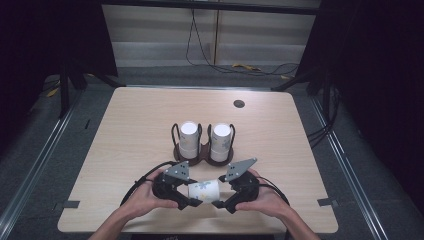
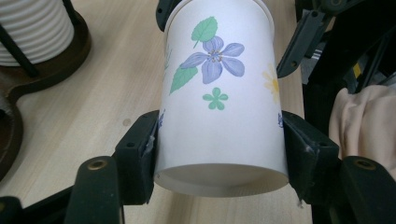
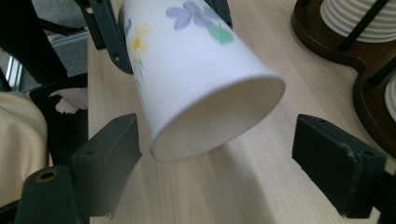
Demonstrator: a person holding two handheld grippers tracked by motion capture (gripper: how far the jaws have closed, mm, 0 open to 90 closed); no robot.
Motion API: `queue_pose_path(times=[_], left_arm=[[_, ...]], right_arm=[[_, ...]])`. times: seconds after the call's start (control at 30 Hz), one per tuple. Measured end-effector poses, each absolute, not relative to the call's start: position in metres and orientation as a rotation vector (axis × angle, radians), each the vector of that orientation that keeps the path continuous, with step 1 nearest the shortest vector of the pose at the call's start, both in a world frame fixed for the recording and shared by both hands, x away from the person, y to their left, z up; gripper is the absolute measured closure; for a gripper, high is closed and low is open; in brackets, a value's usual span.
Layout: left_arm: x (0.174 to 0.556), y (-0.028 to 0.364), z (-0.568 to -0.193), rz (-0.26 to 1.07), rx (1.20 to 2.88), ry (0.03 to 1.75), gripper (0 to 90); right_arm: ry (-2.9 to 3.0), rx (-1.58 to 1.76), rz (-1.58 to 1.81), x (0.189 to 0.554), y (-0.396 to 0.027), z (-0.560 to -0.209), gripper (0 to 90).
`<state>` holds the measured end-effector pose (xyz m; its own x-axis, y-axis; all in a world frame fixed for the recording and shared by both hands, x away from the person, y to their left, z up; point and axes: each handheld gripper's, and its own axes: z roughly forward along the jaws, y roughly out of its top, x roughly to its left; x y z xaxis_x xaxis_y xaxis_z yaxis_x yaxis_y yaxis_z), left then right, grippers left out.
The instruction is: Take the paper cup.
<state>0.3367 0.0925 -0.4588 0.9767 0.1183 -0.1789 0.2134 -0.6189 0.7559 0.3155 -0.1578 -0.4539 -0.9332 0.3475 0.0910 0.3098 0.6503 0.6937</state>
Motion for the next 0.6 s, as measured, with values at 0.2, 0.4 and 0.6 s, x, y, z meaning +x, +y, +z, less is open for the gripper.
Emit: queue_pose_path(times=[0.2, 0.4, 0.6], left_arm=[[0.339, 0.097, -0.459, -0.134, 2.183, 0.270, 35.7], [0.340, 0.098, -0.463, -0.143, 2.144, 0.294, 35.6], [0.340, 0.099, -0.463, -0.132, 2.103, 0.302, 35.6]], right_arm=[[2.780, 0.620, 1.207, 0.317, -0.164, -0.456, 14.5], [2.747, 0.647, 1.278, 0.319, -0.169, -0.454, 14.5], [2.728, 0.657, 1.312, 0.319, -0.171, -0.452, 14.7]])
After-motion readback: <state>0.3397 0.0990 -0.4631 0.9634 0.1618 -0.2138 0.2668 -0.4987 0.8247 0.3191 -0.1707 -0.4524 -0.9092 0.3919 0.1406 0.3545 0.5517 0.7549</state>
